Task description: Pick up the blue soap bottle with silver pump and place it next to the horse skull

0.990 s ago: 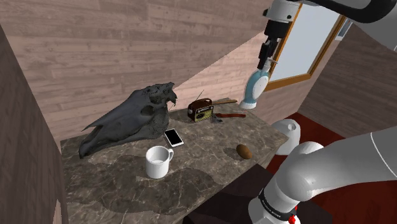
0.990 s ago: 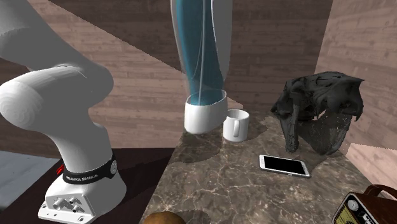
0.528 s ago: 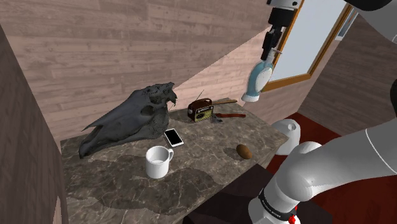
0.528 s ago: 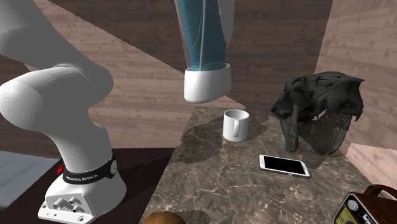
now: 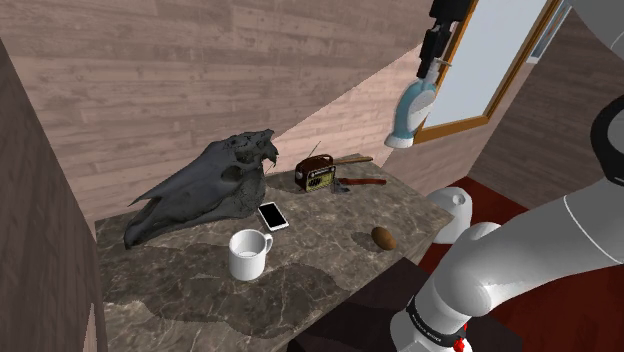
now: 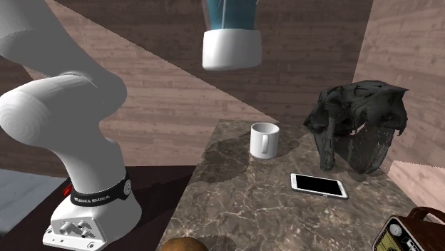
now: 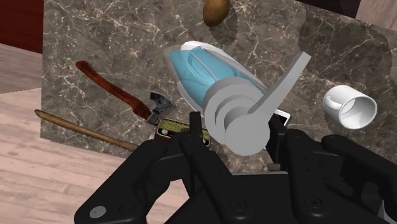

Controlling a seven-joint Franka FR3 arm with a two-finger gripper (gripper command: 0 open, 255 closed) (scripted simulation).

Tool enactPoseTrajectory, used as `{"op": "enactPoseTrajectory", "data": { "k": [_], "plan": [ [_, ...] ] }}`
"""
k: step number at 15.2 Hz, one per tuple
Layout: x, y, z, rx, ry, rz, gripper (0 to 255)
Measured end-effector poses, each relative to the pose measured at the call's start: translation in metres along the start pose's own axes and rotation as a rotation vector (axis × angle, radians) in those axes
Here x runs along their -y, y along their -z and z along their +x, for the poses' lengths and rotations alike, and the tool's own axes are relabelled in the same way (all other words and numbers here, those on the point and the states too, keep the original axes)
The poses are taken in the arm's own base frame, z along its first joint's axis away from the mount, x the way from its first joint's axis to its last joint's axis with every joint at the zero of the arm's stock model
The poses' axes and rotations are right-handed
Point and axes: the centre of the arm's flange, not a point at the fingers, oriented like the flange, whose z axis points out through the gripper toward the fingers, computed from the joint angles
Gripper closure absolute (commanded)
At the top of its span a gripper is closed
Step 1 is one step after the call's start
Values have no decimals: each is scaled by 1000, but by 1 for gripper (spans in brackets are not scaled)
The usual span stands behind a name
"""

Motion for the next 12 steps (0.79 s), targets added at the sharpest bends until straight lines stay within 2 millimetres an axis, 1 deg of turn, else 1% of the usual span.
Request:
{"op": "enactPoseTrajectory", "data": {
  "k": [1,3,5,7,11,12],
  "plan": [
    [-1,5,-1,0,0,0,255],
    [13,9,4,0,1,0,255],
    [36,10,13,0,2,0,255],
    [65,13,16,0,2,0,255],
    [114,16,27,0,2,0,255],
    [129,16,30,0,2,0,255]
  ]
}}
